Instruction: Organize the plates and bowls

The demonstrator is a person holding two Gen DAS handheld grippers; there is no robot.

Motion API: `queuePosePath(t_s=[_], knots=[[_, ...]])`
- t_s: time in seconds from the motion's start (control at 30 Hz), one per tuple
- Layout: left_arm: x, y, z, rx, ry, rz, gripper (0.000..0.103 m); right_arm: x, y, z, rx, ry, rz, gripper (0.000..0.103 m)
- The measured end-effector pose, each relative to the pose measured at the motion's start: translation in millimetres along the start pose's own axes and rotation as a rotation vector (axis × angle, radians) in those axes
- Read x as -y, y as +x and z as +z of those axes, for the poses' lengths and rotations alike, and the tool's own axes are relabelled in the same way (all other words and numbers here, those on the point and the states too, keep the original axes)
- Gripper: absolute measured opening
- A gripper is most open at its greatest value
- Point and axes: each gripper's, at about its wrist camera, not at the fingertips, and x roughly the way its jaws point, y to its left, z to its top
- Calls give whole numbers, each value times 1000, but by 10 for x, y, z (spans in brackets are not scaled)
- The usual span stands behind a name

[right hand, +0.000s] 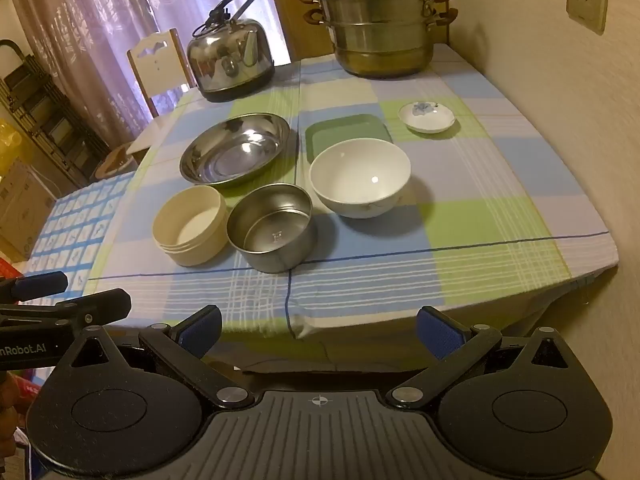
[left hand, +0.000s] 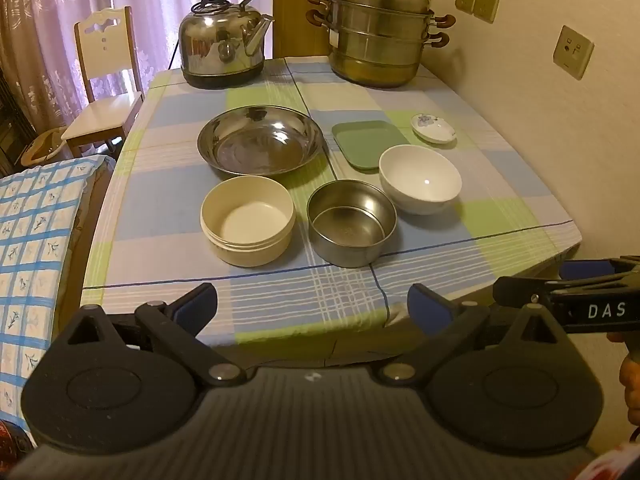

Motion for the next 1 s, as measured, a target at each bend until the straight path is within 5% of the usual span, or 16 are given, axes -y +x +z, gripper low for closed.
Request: queuePosePath(t_s=[1.0], knots=[[2,-1,-2,-1,-5,-5,101,-18,8,0,1,1,4,103]])
